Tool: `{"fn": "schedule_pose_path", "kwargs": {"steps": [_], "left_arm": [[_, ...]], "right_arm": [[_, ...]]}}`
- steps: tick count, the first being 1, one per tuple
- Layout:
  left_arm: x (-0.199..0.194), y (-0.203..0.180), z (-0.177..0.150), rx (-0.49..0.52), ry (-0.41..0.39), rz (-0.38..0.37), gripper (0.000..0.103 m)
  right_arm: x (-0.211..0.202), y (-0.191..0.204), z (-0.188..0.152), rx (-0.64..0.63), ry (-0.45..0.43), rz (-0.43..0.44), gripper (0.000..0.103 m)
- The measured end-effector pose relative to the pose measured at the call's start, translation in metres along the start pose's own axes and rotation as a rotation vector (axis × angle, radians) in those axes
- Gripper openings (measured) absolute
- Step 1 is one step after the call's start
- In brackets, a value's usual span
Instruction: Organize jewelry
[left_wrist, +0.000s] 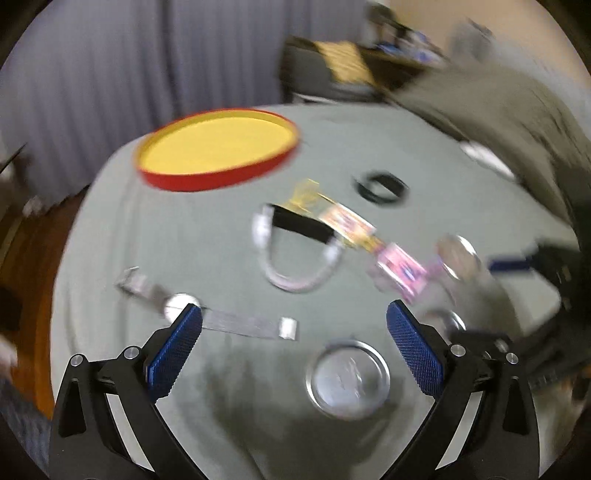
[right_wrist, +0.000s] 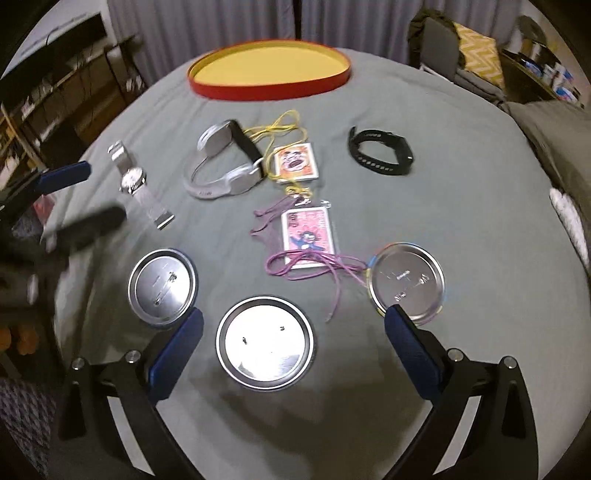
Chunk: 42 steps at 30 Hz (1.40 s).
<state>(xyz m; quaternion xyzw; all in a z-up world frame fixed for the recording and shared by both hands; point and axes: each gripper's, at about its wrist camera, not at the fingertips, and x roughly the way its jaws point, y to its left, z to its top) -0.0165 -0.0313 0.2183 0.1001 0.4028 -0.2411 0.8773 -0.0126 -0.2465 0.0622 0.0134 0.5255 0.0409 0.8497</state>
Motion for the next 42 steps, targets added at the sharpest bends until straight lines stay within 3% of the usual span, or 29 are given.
{"fn": "schedule_pose_path", "kwargs": {"steps": [2, 4, 7, 8, 11, 15, 20, 26, 29, 31, 42], "left_arm": [[-0.006, 0.008, -0.003, -0.102, -0.030, -0.012, 0.097], [-0.007, 0.007, -0.004, -0.146, -0.067, 0.033, 0.097], [0.000, -0.008, -0.012, -0.167, -0.068, 0.310, 0.098], [0.002, -0.010, -0.016, -0.189, -0.064, 0.369, 0.098], [0.004, -0.004, -0.029, -0.284, -0.069, 0.284, 0.098], [0.005, -0.001, -0.038, -0.282, -0.112, 0.254, 0.098], [0.025, -0.014, -0.049, -0.322, -0.007, 0.195, 0.098], [0.045, -0.025, -0.054, -0.334, 0.037, 0.208, 0.098], [0.062, -0.030, -0.063, -0.370, 0.099, 0.280, 0.098], [0.065, -0.040, -0.064, -0.313, 0.075, 0.328, 0.098], [0.061, -0.036, -0.069, -0.317, 0.053, 0.298, 0.098]], "right_arm": [[-0.002, -0.004, -0.004, 0.014, -0.021, -0.011, 0.095], [0.001, -0.010, -0.010, 0.023, -0.023, -0.017, 0.095], [0.010, -0.013, -0.017, 0.026, -0.028, -0.027, 0.095], [0.015, -0.012, -0.017, 0.028, -0.031, -0.024, 0.095], [0.023, -0.015, -0.025, 0.042, -0.038, -0.011, 0.095], [0.026, -0.013, -0.035, 0.042, -0.049, -0.005, 0.095], [0.029, -0.010, -0.041, 0.016, -0.064, -0.021, 0.095], [0.023, -0.003, -0.056, -0.045, -0.141, -0.038, 0.095], [0.028, -0.006, -0.066, -0.016, -0.162, -0.013, 0.095], [0.028, -0.007, -0.067, -0.013, -0.174, -0.008, 0.095], [0.029, -0.010, -0.066, 0.005, -0.181, 0.023, 0.095]]}}
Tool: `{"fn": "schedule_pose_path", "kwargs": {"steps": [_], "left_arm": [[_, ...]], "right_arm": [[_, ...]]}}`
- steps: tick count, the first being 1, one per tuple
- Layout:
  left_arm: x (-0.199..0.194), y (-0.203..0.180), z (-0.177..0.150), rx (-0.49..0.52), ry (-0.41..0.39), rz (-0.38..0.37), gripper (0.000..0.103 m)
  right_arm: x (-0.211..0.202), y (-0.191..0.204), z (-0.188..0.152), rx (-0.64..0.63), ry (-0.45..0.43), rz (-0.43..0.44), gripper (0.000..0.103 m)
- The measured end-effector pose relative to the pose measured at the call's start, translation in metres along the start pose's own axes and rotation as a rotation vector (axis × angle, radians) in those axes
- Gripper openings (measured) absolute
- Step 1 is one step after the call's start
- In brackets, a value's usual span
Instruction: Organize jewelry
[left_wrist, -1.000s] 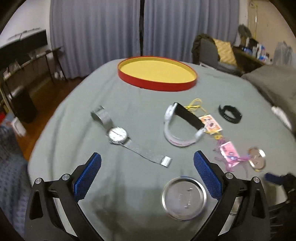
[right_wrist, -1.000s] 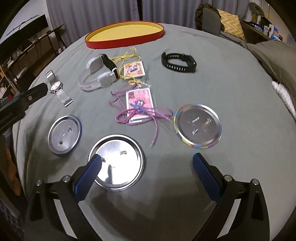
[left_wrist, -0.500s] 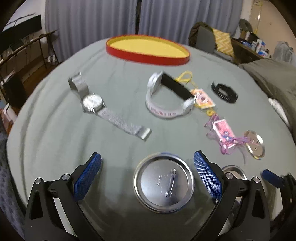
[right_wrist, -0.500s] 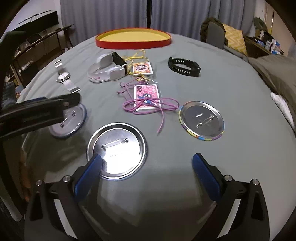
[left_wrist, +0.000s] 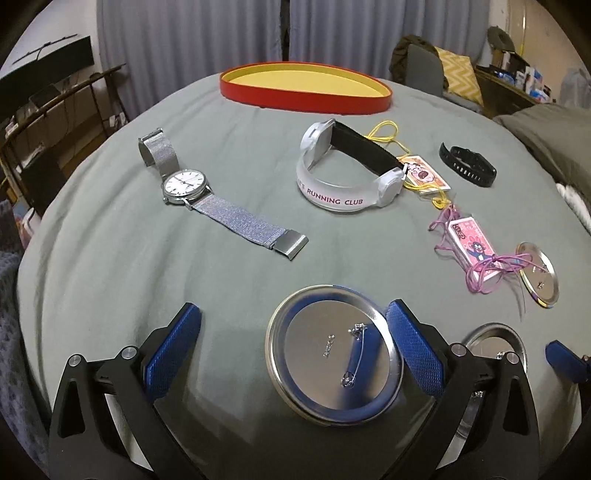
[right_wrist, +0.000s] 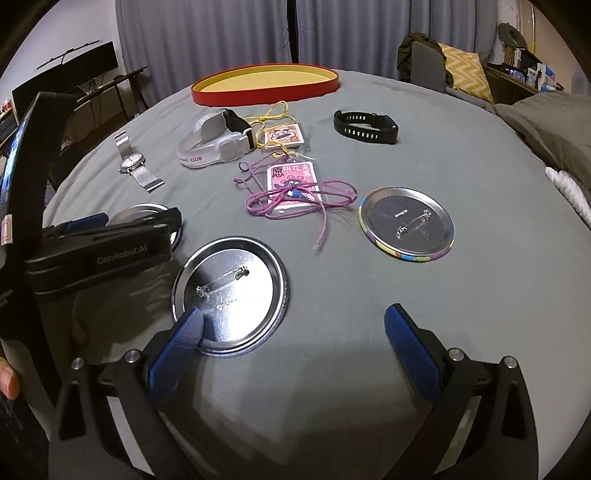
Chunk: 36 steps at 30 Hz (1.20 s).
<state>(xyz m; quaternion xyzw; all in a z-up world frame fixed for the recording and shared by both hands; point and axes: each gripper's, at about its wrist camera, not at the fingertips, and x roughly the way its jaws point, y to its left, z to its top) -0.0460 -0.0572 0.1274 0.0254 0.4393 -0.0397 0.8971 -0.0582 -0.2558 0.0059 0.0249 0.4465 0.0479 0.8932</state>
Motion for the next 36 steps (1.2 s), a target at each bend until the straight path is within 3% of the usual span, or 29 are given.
{"fn": "schedule_pose_path", "kwargs": {"steps": [36], "left_arm": [[0.0015, -0.0016, 0.0010, -0.001, 0.002, 0.004, 0.098]], "right_arm": [[0.0012, 0.0002, 0.0003, 0.002, 0.007, 0.000, 0.095]]}}
